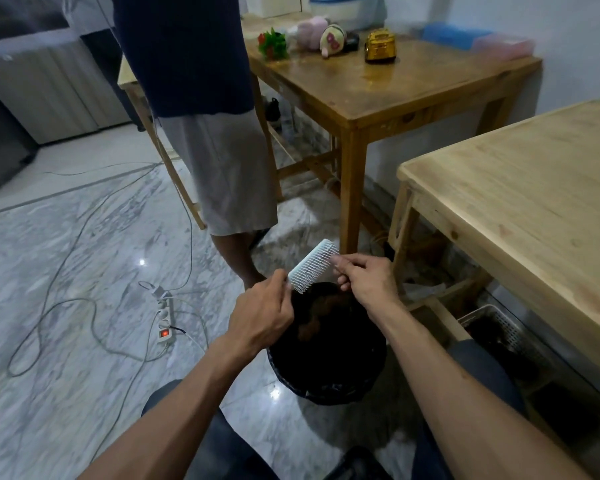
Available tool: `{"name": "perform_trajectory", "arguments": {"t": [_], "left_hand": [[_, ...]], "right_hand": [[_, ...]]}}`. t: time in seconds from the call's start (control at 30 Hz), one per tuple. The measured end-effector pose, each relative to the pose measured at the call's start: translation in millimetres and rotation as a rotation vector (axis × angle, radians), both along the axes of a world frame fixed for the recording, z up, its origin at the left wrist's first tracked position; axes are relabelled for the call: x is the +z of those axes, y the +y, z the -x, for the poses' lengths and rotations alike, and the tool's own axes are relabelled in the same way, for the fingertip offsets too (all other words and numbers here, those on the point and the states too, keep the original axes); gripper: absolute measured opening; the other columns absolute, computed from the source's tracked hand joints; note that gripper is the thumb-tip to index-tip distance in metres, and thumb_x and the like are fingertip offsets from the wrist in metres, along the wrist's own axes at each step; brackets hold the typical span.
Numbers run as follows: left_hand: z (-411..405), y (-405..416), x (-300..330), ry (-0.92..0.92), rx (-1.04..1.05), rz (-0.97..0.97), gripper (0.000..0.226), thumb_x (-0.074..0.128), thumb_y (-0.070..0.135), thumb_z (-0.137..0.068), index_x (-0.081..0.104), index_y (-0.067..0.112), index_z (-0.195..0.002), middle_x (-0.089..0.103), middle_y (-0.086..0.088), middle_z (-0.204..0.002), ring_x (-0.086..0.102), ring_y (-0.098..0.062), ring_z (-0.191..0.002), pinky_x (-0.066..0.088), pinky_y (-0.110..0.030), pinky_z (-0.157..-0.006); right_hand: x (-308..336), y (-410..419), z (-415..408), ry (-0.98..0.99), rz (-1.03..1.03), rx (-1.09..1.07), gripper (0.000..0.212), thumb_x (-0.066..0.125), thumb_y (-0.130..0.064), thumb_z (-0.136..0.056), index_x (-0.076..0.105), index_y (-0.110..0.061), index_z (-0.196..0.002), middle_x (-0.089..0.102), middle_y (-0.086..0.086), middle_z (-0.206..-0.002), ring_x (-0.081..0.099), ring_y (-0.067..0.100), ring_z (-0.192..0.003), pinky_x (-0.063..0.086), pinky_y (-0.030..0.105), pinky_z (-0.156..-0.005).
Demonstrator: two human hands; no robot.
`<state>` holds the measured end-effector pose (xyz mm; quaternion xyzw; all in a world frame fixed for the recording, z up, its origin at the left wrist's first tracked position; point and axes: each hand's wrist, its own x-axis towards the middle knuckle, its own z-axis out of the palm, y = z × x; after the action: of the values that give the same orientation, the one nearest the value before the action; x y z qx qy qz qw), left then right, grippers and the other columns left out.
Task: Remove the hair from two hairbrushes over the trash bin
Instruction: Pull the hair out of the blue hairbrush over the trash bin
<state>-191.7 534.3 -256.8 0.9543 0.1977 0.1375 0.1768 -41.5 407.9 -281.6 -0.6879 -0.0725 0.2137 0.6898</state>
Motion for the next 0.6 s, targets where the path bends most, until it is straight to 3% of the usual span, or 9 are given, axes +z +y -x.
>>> {"name": "perform_trajectory", "arguments": {"t": [0.07, 0.17, 0.27, 0.37, 0.47, 0.53, 0.6], "left_hand": [[-1, 1, -4, 0.011, 0.024, 0.023, 0.023, 0.036, 0.031, -0.105, 0.047, 0.014, -0.096, 0.063, -0.007, -0.074, 0.056, -0.027, -0.062, 0.033, -0.035, -0.056], [-1, 5, -8, 0.007, 0.116, 0.089, 0.019, 0.039, 0.026, -0.106, 0.047, 0.013, -0.094, 0.063, -0.009, -0.077, 0.055, -0.028, -0.063, 0.033, -0.036, -0.056], [0, 8, -7, -0.004, 0.147, 0.125, 0.019, 0.039, 0.025, -0.106, 0.047, 0.013, -0.095, 0.062, -0.009, -0.077, 0.055, -0.027, -0.064, 0.033, -0.036, -0.055], [-2, 6, -4, 0.001, 0.101, 0.104, 0.018, 0.041, 0.026, -0.106, 0.045, 0.016, -0.091, 0.057, -0.004, -0.076, 0.052, -0.025, -0.065, 0.027, -0.035, -0.053], [-8, 1, 0, -0.074, 0.035, 0.090, 0.021, 0.042, 0.028, -0.104, 0.047, 0.015, -0.089, 0.048, 0.001, -0.084, 0.054, -0.027, -0.072, 0.032, -0.035, -0.059], [-10, -2, 2, -0.108, -0.018, 0.082, 0.031, 0.036, 0.037, -0.100, 0.051, 0.011, -0.095, 0.043, 0.002, -0.089, 0.055, -0.029, -0.074, 0.042, -0.041, -0.062], [-11, -2, 5, -0.118, -0.064, 0.080, 0.040, 0.031, 0.043, -0.097, 0.054, 0.012, -0.107, 0.043, -0.001, -0.095, 0.056, -0.031, -0.074, 0.050, -0.048, -0.065]], "right_hand": [[0, -3, -1, -0.013, 0.046, -0.040, 0.016, 0.075, -0.011, -0.093, 0.077, -0.014, -0.077, 0.067, 0.000, -0.059, 0.056, 0.007, -0.050, 0.047, 0.014, -0.046], [0, -12, -3, 0.010, 0.092, -0.109, 0.011, 0.075, -0.013, -0.093, 0.080, -0.010, -0.083, 0.068, -0.002, -0.059, 0.057, -0.001, -0.045, 0.049, 0.013, -0.047], [-2, -20, -5, 0.067, 0.107, -0.116, 0.011, 0.074, -0.016, -0.093, 0.082, -0.008, -0.089, 0.071, -0.001, -0.065, 0.061, 0.002, -0.051, 0.051, 0.015, -0.051], [3, -20, -2, 0.068, 0.168, 0.072, 0.018, 0.067, -0.024, -0.098, 0.082, -0.015, -0.102, 0.076, 0.001, -0.086, 0.066, 0.009, -0.068, 0.054, 0.021, -0.059], [7, -15, 3, 0.147, 0.031, 0.288, 0.030, 0.062, -0.021, -0.097, 0.070, -0.020, -0.126, 0.070, 0.003, -0.118, 0.068, 0.014, -0.073, 0.055, 0.025, -0.058], [5, -11, 6, 0.200, -0.121, 0.405, 0.044, 0.065, -0.017, -0.083, 0.063, -0.018, -0.127, 0.068, 0.003, -0.118, 0.067, 0.016, -0.069, 0.052, 0.026, -0.053], [6, -9, 8, 0.219, -0.213, 0.495, 0.045, 0.067, -0.018, -0.077, 0.061, -0.017, -0.122, 0.067, 0.003, -0.103, 0.065, 0.017, -0.066, 0.051, 0.026, -0.053]]}}
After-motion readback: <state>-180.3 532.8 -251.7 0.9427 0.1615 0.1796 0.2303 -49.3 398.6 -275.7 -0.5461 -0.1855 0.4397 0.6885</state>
